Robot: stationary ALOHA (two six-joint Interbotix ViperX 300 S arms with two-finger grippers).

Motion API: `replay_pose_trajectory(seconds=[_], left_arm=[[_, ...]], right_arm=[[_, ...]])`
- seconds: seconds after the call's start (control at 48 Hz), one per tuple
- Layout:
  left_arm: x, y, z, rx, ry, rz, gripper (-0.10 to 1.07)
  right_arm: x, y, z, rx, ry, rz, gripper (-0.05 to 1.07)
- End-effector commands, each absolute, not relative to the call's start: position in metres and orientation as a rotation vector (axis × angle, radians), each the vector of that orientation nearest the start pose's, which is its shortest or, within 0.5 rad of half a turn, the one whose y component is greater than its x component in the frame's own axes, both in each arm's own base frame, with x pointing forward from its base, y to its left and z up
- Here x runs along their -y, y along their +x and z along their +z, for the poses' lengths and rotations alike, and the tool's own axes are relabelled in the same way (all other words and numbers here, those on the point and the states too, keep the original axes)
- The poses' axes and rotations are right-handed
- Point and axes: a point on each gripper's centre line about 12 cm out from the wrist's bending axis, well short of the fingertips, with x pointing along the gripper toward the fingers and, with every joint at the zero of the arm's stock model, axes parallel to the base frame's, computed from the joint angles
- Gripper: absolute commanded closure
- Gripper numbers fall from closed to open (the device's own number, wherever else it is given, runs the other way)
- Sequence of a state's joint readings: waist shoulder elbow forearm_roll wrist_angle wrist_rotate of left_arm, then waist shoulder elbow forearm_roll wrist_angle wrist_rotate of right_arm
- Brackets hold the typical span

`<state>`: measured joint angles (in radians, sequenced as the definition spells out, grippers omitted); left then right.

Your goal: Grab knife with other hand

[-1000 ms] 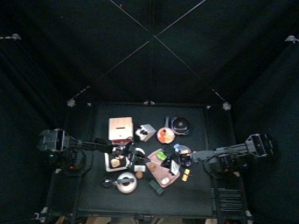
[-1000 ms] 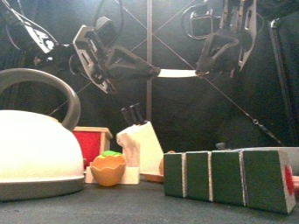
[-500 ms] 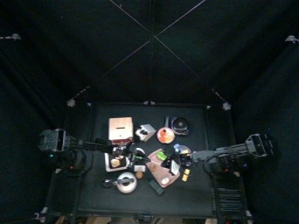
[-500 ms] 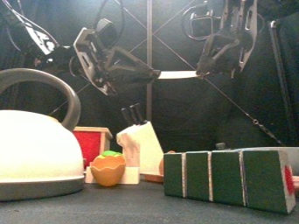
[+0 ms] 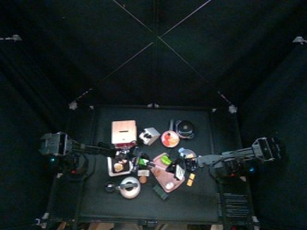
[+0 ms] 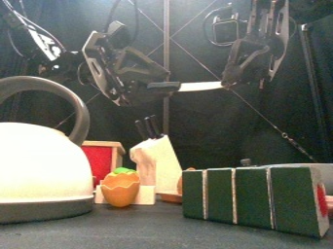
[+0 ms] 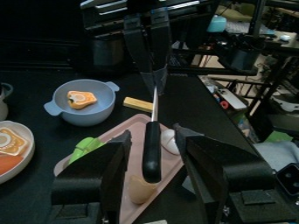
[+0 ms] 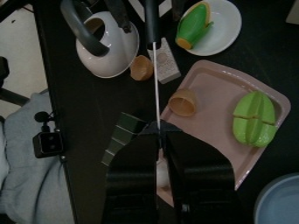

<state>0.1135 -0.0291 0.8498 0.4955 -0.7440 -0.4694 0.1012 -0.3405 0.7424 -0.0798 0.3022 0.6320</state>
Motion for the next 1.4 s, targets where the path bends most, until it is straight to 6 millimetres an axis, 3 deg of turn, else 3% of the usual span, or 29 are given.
replay_pose_trajectory(seconds=[0.0,0.354,1.125,1.375], left_arm=[[-0.005,0.373,0.205,-0.106,-0.115,-0.21,0.16],[-0.002,0.371,0.202,-0.119,-0.096,-0.228,0.31],[-0.006,0.373,0.195,-0.143,-0.107,-0.214,0.22],[-0.006,0.373,0.195,-0.144,-0.101,-0.216,0.32]], right_arm=[[-0.029,0.322,0.245,-0.674,0.491,-0.115,0.67],[-0.029,0.323,0.248,-0.666,0.49,-0.114,0.67],[-0.03,0.322,0.25,-0.658,0.488,-0.108,0.67],[-0.031,0.321,0.248,-0.664,0.491,-0.107,0.67]])
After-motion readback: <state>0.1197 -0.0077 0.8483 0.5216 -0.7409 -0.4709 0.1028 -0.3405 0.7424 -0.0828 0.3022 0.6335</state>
